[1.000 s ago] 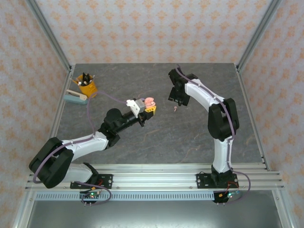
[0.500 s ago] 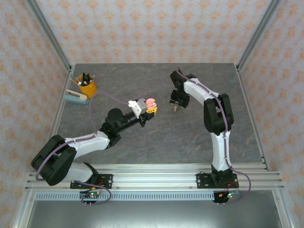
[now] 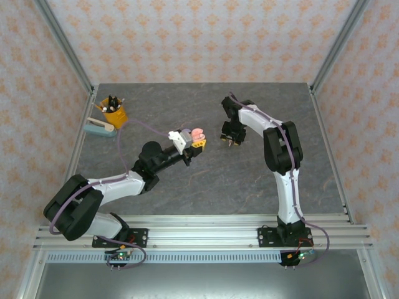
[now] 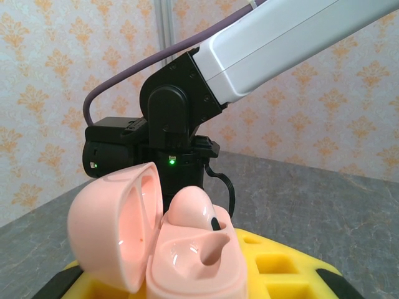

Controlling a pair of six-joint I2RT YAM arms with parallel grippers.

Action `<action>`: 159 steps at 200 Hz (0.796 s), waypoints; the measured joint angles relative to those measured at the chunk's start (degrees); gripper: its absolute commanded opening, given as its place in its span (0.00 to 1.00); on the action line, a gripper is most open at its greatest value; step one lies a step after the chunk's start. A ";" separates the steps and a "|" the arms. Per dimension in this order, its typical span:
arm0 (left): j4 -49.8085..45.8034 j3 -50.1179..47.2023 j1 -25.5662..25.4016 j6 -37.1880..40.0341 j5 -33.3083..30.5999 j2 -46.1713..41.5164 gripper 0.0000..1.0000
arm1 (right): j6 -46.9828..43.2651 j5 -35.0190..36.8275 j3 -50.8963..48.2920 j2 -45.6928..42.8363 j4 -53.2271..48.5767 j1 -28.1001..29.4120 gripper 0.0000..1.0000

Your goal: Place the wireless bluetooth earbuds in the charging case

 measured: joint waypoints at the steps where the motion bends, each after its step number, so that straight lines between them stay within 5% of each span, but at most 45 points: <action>1: 0.00 0.02 0.00 0.00 0.00 0.00 0.00 | -0.02 0.00 0.00 0.02 0.02 0.00 0.44; 159: 0.35 0.35 0.13 -0.04 0.00 0.13 0.00 | -3.39 3.80 5.09 3.37 -5.18 1.03 0.35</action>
